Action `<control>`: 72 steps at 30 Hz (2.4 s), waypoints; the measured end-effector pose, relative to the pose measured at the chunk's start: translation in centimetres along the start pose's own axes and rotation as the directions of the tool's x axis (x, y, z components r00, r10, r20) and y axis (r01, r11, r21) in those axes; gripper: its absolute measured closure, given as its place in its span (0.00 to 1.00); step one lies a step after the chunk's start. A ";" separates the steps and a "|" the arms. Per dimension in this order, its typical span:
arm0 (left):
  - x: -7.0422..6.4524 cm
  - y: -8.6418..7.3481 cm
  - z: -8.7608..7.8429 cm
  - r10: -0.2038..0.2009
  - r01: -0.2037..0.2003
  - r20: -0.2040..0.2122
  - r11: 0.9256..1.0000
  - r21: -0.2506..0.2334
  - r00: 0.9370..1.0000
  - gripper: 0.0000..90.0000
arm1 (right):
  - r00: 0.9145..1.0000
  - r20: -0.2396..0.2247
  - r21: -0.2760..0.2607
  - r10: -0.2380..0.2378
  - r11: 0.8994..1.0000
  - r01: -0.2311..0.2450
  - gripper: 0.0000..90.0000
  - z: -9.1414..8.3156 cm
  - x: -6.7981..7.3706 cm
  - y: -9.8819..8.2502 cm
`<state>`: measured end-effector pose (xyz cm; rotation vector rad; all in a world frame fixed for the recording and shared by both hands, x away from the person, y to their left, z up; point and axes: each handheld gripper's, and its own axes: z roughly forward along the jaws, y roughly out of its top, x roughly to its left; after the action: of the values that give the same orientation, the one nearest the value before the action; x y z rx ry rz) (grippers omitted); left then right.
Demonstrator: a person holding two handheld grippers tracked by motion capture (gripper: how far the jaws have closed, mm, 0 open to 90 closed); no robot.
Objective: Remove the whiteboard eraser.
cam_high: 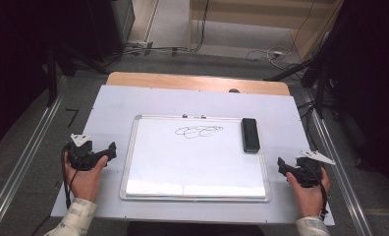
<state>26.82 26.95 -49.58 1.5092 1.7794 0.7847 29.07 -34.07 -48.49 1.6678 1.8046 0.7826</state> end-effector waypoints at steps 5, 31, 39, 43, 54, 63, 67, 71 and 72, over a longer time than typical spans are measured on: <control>-0.1 0.0 0.0 0.003 -0.003 0.002 1.000 0.000 1.000 0.05 | 1.000 -0.013 -0.021 -0.010 1.000 0.010 0.21 -0.1 0.7 0.6; -0.1 -0.3 0.0 0.016 -0.016 -0.005 1.000 0.018 1.000 0.05 | 0.994 -0.105 -0.044 -0.038 0.998 0.034 0.27 2.8 5.7 4.6; 0.1 -0.3 0.0 0.011 -0.011 -0.008 1.000 0.014 1.000 0.05 | 0.993 -0.106 -0.054 -0.055 0.997 0.050 0.30 4.1 7.4 5.9; 0.1 -0.2 0.1 0.015 -0.015 -0.010 1.000 0.017 1.000 0.05 | 0.993 -0.105 -0.058 -0.045 0.998 0.039 0.32 4.9 8.1 6.6; 0.2 -0.2 0.0 0.010 -0.010 -0.009 1.000 0.010 1.000 0.06 | 0.995 -0.091 -0.061 -0.050 0.997 0.045 0.34 6.6 9.4 8.2; 0.3 -0.2 0.0 0.007 -0.006 -0.012 1.000 0.010 1.000 0.06 | 0.997 -0.070 -0.050 -0.039 0.998 0.036 0.36 8.2 10.2 9.2; 0.3 -0.3 0.0 0.002 -0.002 -0.013 1.000 0.006 1.000 0.06 | 0.998 -0.060 -0.038 -0.020 0.999 0.018 0.36 8.9 10.3 9.3; 0.4 -0.2 0.0 0.007 -0.007 -0.012 1.000 0.010 1.000 0.06 | 0.998 -0.065 -0.032 -0.009 0.999 0.007 0.38 9.3 10.4 9.3; 0.4 -0.2 0.0 0.007 -0.007 -0.012 1.000 0.010 1.000 0.06 | 0.998 -0.065 -0.034 -0.017 0.999 0.015 0.39 9.4 10.4 9.3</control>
<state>26.66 27.28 -49.83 1.5211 1.7902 0.7905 41.48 -22.72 -48.14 1.6215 1.8369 0.8647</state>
